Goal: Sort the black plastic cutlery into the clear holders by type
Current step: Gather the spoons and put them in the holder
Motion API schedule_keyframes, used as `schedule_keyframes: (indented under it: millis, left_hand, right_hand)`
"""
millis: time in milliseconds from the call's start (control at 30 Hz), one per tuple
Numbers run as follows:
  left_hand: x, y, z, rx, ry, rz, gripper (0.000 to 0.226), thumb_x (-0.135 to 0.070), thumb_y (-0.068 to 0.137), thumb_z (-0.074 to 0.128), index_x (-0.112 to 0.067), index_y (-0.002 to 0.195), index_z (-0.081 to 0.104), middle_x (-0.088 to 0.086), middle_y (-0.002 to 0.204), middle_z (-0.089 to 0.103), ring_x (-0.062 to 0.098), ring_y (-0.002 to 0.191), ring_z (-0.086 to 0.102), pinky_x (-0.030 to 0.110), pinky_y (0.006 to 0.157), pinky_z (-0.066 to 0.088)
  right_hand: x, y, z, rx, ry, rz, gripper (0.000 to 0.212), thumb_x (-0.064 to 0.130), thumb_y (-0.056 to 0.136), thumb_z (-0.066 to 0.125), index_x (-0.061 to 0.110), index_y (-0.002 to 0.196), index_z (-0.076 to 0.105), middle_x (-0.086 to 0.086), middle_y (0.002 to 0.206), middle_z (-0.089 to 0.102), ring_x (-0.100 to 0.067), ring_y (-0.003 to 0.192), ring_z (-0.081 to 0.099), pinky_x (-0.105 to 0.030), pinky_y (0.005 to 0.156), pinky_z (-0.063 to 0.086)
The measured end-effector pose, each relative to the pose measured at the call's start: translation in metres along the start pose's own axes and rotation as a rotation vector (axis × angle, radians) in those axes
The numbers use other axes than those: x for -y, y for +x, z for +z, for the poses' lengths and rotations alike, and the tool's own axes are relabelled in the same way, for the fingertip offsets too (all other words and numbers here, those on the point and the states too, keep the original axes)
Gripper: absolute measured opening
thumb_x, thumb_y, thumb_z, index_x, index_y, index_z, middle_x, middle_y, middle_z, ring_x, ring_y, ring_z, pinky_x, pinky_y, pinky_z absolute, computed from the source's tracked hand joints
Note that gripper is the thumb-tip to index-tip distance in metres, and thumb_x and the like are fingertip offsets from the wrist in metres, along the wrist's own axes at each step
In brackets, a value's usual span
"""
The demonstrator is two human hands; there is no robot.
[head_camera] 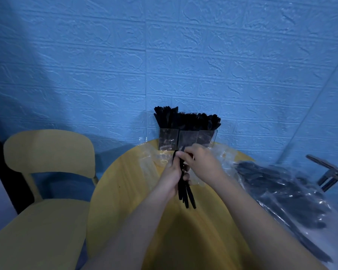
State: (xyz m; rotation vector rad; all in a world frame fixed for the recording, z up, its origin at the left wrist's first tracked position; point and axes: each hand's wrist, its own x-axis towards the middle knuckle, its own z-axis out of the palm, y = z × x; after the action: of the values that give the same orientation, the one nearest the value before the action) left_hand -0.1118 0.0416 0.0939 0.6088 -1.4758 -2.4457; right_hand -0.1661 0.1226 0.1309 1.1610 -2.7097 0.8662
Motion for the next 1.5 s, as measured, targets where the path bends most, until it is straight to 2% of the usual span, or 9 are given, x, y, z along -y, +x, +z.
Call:
schedule_keyframes:
  millis: [267, 367, 500, 600, 1000, 1167, 1267, 1367, 1500]
  left_hand:
    - [-0.014, 0.028, 0.025, 0.244, 0.138, 0.012, 0.067, -0.074, 0.074, 0.031, -0.01, 0.08, 0.049, -0.004, 0.053, 0.037, 0.007, 0.038, 0.028, 0.02, 0.037, 0.03]
    - [-0.017, 0.037, 0.034, 0.354, 0.155, -0.053, 0.076, -0.079, 0.072, 0.018, -0.013, 0.061, 0.052, 0.0, 0.052, 0.038, 0.007, 0.035, 0.025, 0.018, 0.036, 0.026]
    - [-0.018, 0.055, 0.047, 0.408, 0.222, -0.147, 0.095, -0.082, 0.076, 0.005, -0.005, 0.06, 0.059, 0.004, 0.048, 0.045, 0.009, 0.029, 0.028, 0.017, 0.034, 0.028]
    - [-0.018, 0.067, 0.054, 0.43, 0.323, -0.131, 0.101, -0.079, 0.079, 0.0, -0.008, 0.051, 0.066, 0.006, 0.048, 0.049, 0.011, 0.031, 0.029, 0.017, 0.035, 0.029]
    - [-0.023, 0.115, 0.084, 0.372, 0.559, 0.02, 0.09, -0.069, 0.088, -0.003, -0.007, 0.072, 0.06, 0.001, 0.054, 0.055, 0.013, 0.041, 0.047, 0.021, 0.044, 0.043]
    - [-0.02, 0.139, 0.081, 0.101, 0.962, 0.386, 0.06, -0.043, 0.102, 0.021, -0.004, 0.1, 0.066, 0.011, 0.099, 0.067, 0.023, 0.092, 0.063, 0.025, 0.074, 0.042]
    - [-0.017, 0.15, 0.072, 0.022, 1.22, 0.57, 0.031, -0.015, 0.102, 0.035, -0.007, 0.115, 0.062, 0.01, 0.117, 0.057, 0.024, 0.1, 0.058, 0.025, 0.082, 0.04]
    - [-0.013, 0.153, 0.071, 0.052, 1.534, 0.52, 0.044, -0.006, 0.095, 0.043, -0.012, 0.139, 0.044, 0.003, 0.141, 0.04, 0.027, 0.113, 0.055, 0.035, 0.091, 0.044]
    - [-0.01, 0.155, 0.073, 0.005, 1.657, 0.55, 0.054, -0.004, 0.092, 0.051, -0.012, 0.143, 0.036, 0.004, 0.143, 0.036, 0.024, 0.121, 0.048, 0.035, 0.091, 0.045]
  right_hand:
    - [-0.048, 0.015, -0.03, -0.115, 0.205, 0.162, 0.043, 0.047, 0.079, 0.069, 0.011, 0.097, 0.052, -0.001, 0.092, 0.054, -0.015, 0.081, 0.051, -0.014, 0.06, 0.037]
    - [-0.057, 0.023, -0.041, 0.085, 0.323, 0.195, 0.056, 0.044, 0.079, 0.07, 0.025, 0.125, 0.045, 0.011, 0.094, 0.057, -0.006, 0.085, 0.056, -0.012, 0.062, 0.04]
    - [-0.067, 0.035, -0.051, 0.196, 0.497, 0.159, 0.021, 0.031, 0.082, 0.073, 0.021, 0.098, 0.065, 0.012, 0.05, 0.057, -0.003, 0.049, 0.05, -0.012, 0.045, 0.034]
    - [-0.076, 0.04, -0.056, 0.156, 0.549, 0.158, 0.02, 0.024, 0.081, 0.074, 0.009, 0.093, 0.066, 0.004, 0.046, 0.053, -0.005, 0.04, 0.045, -0.015, 0.04, 0.031]
    - [-0.115, 0.064, -0.072, -0.02, 0.58, 0.151, 0.012, 0.014, 0.08, 0.075, 0.007, 0.079, 0.065, 0.002, 0.05, 0.057, -0.01, 0.045, 0.053, -0.02, 0.047, 0.041]
    - [-0.137, 0.079, -0.084, -0.288, 0.603, 0.254, 0.014, 0.015, 0.077, 0.077, 0.006, 0.082, 0.067, -0.004, 0.058, 0.061, -0.016, 0.047, 0.058, -0.028, 0.051, 0.046]
    - [-0.143, 0.089, -0.096, -0.435, 0.587, 0.291, 0.012, 0.015, 0.079, 0.075, 0.008, 0.082, 0.066, -0.004, 0.062, 0.064, -0.013, 0.047, 0.061, -0.028, 0.057, 0.054]
    - [-0.142, 0.1, -0.098, -0.557, 0.562, 0.286, 0.008, 0.013, 0.08, 0.072, 0.011, 0.079, 0.064, -0.009, 0.066, 0.067, -0.009, 0.045, 0.061, -0.019, 0.052, 0.053]
    - [-0.139, 0.113, -0.097, -0.652, 0.512, 0.279, 0.008, 0.013, 0.082, 0.068, 0.007, 0.085, 0.063, -0.014, 0.072, 0.068, -0.009, 0.047, 0.064, -0.017, 0.048, 0.051]
